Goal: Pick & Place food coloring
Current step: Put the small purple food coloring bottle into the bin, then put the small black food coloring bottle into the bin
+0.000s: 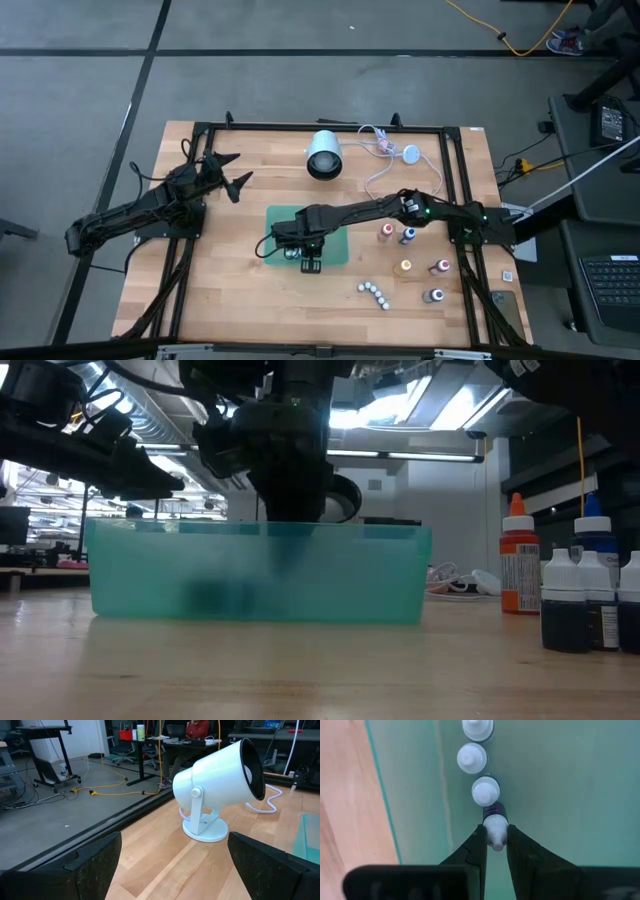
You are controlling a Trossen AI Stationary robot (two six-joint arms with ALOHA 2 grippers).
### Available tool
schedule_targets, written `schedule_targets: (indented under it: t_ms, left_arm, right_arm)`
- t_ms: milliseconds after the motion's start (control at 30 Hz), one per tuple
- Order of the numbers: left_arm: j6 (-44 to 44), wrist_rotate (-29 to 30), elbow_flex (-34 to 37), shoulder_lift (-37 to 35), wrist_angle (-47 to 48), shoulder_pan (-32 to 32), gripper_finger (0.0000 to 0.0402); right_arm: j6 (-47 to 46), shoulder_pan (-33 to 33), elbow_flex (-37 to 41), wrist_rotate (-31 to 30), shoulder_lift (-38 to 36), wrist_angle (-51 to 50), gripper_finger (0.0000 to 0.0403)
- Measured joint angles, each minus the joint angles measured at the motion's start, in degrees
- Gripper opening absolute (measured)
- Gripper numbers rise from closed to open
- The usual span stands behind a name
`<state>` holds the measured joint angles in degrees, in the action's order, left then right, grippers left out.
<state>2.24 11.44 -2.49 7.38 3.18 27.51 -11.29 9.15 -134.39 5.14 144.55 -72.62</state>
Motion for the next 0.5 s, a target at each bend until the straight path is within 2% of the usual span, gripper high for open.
schedule_targets:
  t_ms: [500]
  left_arm:
    - [0.0,0.0,0.0,0.0,0.0,0.0,0.0361]
  right_arm:
    - [0.0,0.0,0.0,0.0,0.0,0.0,0.0131]
